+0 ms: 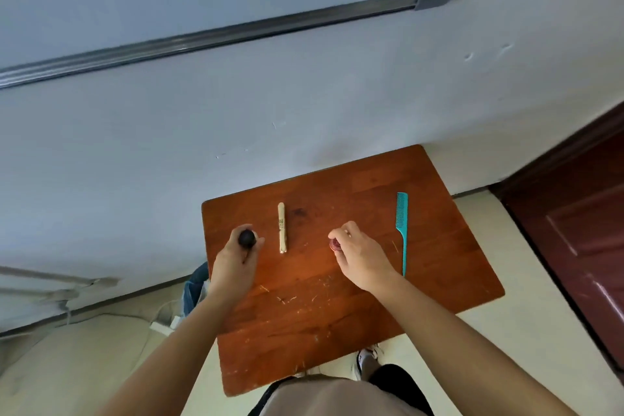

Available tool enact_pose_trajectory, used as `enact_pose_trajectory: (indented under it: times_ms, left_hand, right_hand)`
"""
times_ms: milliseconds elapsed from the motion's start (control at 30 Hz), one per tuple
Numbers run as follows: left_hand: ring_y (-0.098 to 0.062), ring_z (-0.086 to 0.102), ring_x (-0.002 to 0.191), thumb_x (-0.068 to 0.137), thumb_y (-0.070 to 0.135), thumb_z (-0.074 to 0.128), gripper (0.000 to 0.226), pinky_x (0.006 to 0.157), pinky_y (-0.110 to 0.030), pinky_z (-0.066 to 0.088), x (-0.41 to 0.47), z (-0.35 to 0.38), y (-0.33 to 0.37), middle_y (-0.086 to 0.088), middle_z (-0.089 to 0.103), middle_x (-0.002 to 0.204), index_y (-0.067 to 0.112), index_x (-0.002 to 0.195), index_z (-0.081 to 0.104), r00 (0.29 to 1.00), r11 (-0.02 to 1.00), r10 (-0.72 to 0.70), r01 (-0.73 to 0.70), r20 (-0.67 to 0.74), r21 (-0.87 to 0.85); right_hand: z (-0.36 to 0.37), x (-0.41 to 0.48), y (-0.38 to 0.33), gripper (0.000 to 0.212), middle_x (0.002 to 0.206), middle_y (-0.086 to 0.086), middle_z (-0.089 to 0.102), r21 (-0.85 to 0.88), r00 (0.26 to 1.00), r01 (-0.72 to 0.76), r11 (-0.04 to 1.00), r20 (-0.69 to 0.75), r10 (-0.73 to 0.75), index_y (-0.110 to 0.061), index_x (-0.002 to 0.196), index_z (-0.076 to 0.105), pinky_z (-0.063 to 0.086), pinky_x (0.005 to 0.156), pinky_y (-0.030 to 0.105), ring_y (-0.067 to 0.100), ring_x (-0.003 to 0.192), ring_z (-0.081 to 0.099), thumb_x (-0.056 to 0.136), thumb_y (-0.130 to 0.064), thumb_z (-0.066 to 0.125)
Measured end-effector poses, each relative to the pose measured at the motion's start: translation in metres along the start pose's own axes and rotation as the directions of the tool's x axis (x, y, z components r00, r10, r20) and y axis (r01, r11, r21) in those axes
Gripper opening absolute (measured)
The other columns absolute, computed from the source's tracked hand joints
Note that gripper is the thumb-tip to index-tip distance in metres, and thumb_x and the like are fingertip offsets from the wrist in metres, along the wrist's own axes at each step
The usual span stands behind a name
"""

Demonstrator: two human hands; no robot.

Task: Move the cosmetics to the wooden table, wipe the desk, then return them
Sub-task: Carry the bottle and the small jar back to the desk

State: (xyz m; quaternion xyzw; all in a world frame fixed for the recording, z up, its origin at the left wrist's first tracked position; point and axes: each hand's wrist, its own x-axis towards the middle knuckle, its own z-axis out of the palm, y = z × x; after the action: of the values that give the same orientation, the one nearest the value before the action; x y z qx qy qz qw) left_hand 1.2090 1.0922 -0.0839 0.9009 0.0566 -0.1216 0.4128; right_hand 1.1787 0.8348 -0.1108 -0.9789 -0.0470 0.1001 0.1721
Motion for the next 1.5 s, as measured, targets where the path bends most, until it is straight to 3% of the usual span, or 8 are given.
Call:
enact_pose_trajectory:
  times_ms: [200,300,467,700,1000,1233,1400,1500]
  left_hand:
    - [-0.010,0.063,0.075,0.096,0.042,0.051,0.031,0.059,-0.017,0.046,0.018,0.008,0.054,0.011,0.063,0.092,0.035,0.125,0.043,0.971,0.976,0.220,-0.218,0.096,-0.027]
    - [-0.009,0.061,0.058,0.098,0.045,0.047,0.029,0.049,-0.017,0.042,0.017,0.020,0.087,0.007,0.065,0.078,0.028,0.122,0.046,0.941,0.950,0.311,-0.311,0.134,-0.024]
    - [-0.009,0.059,0.051,0.098,0.045,0.045,0.030,0.046,-0.015,0.037,-0.017,0.054,0.160,0.009,0.063,0.074,0.025,0.120,0.046,0.849,0.871,0.484,-0.491,0.211,-0.023]
    - [-0.005,0.062,0.070,0.099,0.037,0.050,0.028,0.061,-0.010,0.043,-0.133,0.132,0.281,0.008,0.063,0.084,0.026,0.124,0.046,0.552,0.617,0.780,-0.757,0.296,-0.215]
    - [-0.004,0.058,0.068,0.093,0.039,0.058,0.023,0.067,-0.022,0.045,-0.418,0.285,0.366,0.013,0.062,0.073,0.039,0.114,0.048,0.205,0.382,0.907,-0.767,0.367,-0.516]
    - [-0.011,0.060,0.069,0.094,0.038,0.057,0.018,0.067,-0.021,0.045,-0.634,0.393,0.380,0.000,0.065,0.076,0.043,0.107,0.046,-0.048,0.305,0.878,-0.711,0.477,-0.633]
    - [-0.007,0.056,0.058,0.095,0.039,0.056,0.020,0.059,-0.027,0.046,-0.741,0.474,0.385,0.011,0.062,0.068,0.039,0.111,0.046,-0.235,0.242,0.811,-0.698,0.535,-0.674]
    - [-0.010,0.064,0.072,0.092,0.040,0.057,0.022,0.071,-0.032,0.052,-0.792,0.534,0.394,0.017,0.065,0.079,0.040,0.112,0.046,-0.293,0.271,0.767,-0.658,0.571,-0.703]
  right_hand:
    - [-0.032,-0.061,0.017,0.039,0.130,-0.005,0.047,0.126,0.923,-0.308,0.943,-0.199,0.329,-0.031,0.133,0.043,0.049,0.084,0.017,0.012,0.109,0.058,0.097,-0.038,0.057]
    - [-0.050,-0.104,0.027,0.041,0.127,-0.006,0.047,0.134,0.847,-0.440,0.888,-0.266,0.460,-0.032,0.132,0.042,0.043,0.074,0.009,0.007,0.101,0.057,0.095,-0.040,0.059]
    - [-0.087,-0.191,0.047,0.042,0.122,-0.002,0.051,0.199,0.688,-0.553,0.809,-0.440,0.578,-0.029,0.133,0.046,0.044,0.083,0.022,0.015,0.104,0.058,0.094,-0.036,0.060]
    - [-0.140,-0.361,0.082,0.054,0.117,0.001,0.051,0.303,0.364,-0.632,0.713,-0.696,0.619,-0.026,0.137,0.045,0.048,0.086,0.036,0.024,0.104,0.057,0.088,-0.030,0.066]
    - [-0.132,-0.679,0.113,0.036,0.110,0.003,0.053,0.421,-0.022,-0.743,0.520,-0.792,0.610,-0.023,0.122,0.058,0.050,0.073,0.033,0.025,0.093,0.058,0.087,-0.025,0.068]
    - [-0.095,-0.886,0.126,0.023,0.104,0.001,0.052,0.490,-0.183,-0.792,0.364,-0.759,0.625,-0.020,0.109,0.064,0.037,0.057,0.022,0.021,0.073,0.058,0.086,-0.020,0.070]
    - [-0.066,-0.994,0.154,0.027,0.105,0.006,0.057,0.556,-0.291,-0.793,0.249,-0.705,0.647,-0.014,0.110,0.068,0.052,0.060,0.031,0.022,0.074,0.062,0.083,-0.014,0.072]
    - [-0.054,-1.046,0.186,0.026,0.105,0.008,0.058,0.591,-0.365,-0.791,0.159,-0.664,0.652,-0.012,0.109,0.069,0.054,0.062,0.035,0.025,0.076,0.063,0.083,-0.013,0.072]
